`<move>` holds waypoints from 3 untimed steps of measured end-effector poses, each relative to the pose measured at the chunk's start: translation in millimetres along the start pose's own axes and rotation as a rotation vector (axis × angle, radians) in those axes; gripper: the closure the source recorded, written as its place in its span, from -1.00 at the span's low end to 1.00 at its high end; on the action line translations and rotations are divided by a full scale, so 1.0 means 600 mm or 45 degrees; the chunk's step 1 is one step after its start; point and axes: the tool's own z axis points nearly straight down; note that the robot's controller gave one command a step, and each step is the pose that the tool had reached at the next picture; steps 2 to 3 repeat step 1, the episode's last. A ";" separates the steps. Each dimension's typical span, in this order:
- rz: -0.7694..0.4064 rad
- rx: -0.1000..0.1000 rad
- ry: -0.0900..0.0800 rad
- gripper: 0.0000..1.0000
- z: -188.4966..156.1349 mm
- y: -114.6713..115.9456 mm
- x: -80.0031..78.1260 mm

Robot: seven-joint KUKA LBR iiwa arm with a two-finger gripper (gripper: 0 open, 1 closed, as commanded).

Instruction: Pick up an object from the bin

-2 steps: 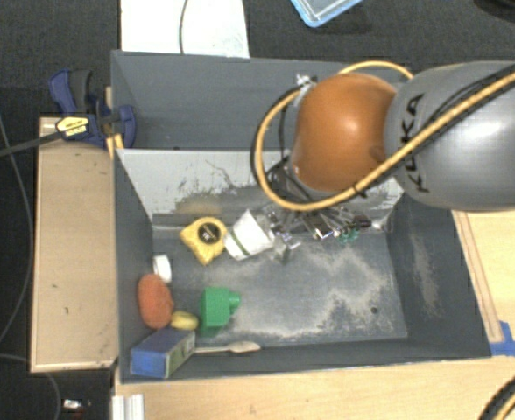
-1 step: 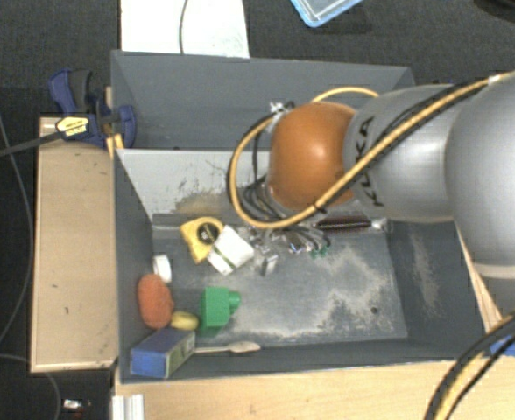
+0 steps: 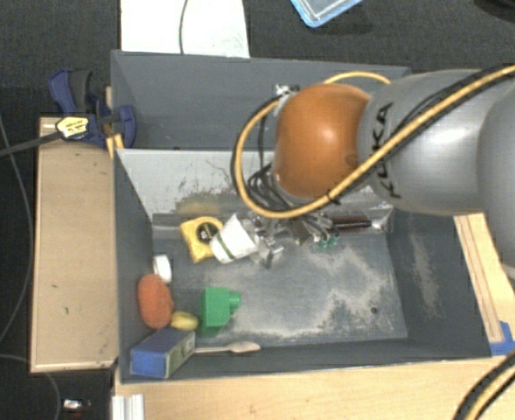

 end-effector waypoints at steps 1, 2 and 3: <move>-0.028 -0.002 0.003 1.00 -0.128 -0.001 -0.002; -0.028 -0.002 0.003 1.00 -0.128 -0.001 -0.002; -0.028 -0.002 0.003 1.00 -0.128 -0.001 -0.002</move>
Offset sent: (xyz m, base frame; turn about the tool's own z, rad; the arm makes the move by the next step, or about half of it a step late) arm 0.0020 0.0015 0.0557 -0.0466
